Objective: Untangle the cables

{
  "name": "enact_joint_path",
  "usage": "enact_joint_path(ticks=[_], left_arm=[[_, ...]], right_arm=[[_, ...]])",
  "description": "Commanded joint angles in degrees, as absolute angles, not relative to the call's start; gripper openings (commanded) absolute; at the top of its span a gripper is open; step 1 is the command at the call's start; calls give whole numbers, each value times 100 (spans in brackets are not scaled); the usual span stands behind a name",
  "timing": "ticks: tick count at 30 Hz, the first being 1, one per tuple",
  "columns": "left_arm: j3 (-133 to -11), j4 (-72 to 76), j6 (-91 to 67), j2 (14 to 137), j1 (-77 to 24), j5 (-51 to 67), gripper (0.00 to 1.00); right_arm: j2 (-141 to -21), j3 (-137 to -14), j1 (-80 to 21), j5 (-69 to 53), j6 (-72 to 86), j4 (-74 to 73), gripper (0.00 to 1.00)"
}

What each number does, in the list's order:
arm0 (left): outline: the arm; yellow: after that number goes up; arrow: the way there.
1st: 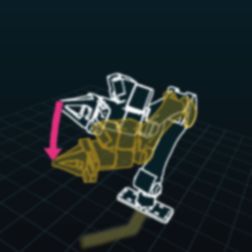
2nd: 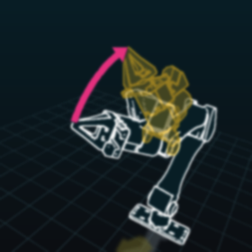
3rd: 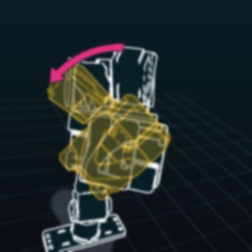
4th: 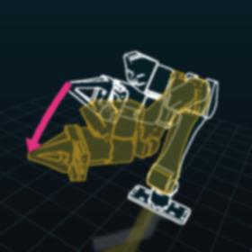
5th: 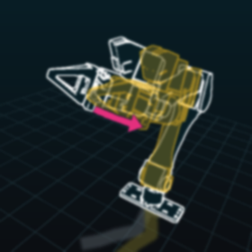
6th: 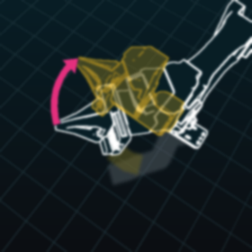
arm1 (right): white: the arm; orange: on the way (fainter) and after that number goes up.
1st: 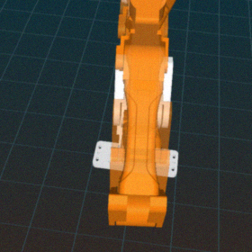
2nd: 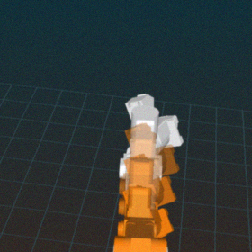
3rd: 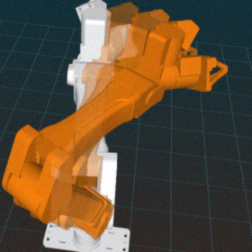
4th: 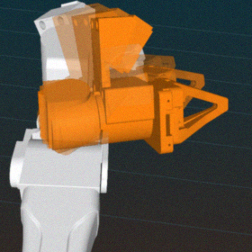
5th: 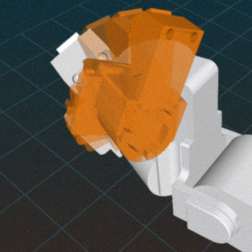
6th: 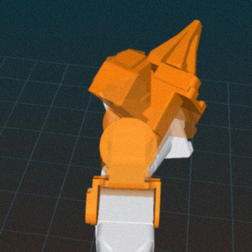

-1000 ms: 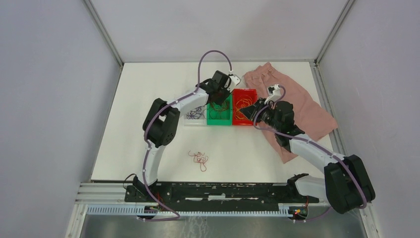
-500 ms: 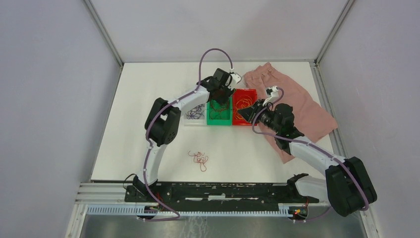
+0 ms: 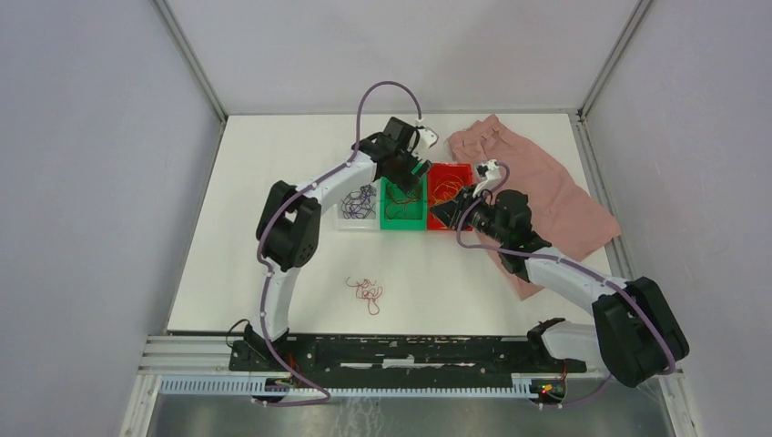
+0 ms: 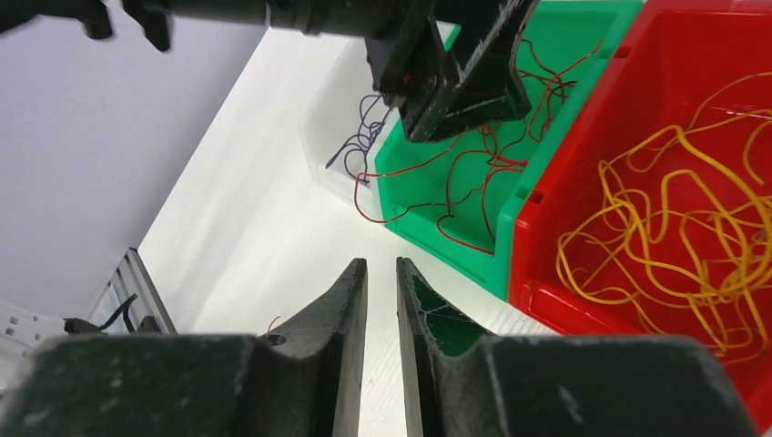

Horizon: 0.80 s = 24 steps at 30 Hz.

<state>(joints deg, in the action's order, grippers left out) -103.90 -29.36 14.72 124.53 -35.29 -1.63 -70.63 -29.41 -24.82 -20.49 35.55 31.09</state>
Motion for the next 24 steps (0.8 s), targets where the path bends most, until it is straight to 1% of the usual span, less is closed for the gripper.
enact_joint_path(ticks=[1,3,6,9,13,17,20,24], left_arm=[[-10697,-3041,1769,11798,-3435,-145,91],[-10770,-3161,1845,11705,-3394,-82,100],[-10868,-3342,1886,11519,-3257,12,99],[-10902,-3589,1872,11318,-3066,191,99],[-10899,-4059,1823,10944,-2681,686,99],[-10888,-4521,1758,10571,-2059,1189,99],[-10779,-4709,1722,10289,-1599,1447,99],[-10325,-4799,1724,9846,-1126,1885,99]], right_arm=[[-7411,-3396,-2771,-1937,3243,3180,25],[-7678,-3571,-2938,-1858,3190,3145,29],[-8146,-4016,-3133,-1893,3163,3197,30],[-8799,-4610,-3263,-2172,3308,3324,30],[-9761,-5442,-3348,-2547,3540,3308,29],[-10289,-6049,-3386,-2489,3374,2627,24],[-10517,-6199,-3384,-2183,3140,2231,20],[-10791,-6375,-3371,-1785,2864,1832,15]])
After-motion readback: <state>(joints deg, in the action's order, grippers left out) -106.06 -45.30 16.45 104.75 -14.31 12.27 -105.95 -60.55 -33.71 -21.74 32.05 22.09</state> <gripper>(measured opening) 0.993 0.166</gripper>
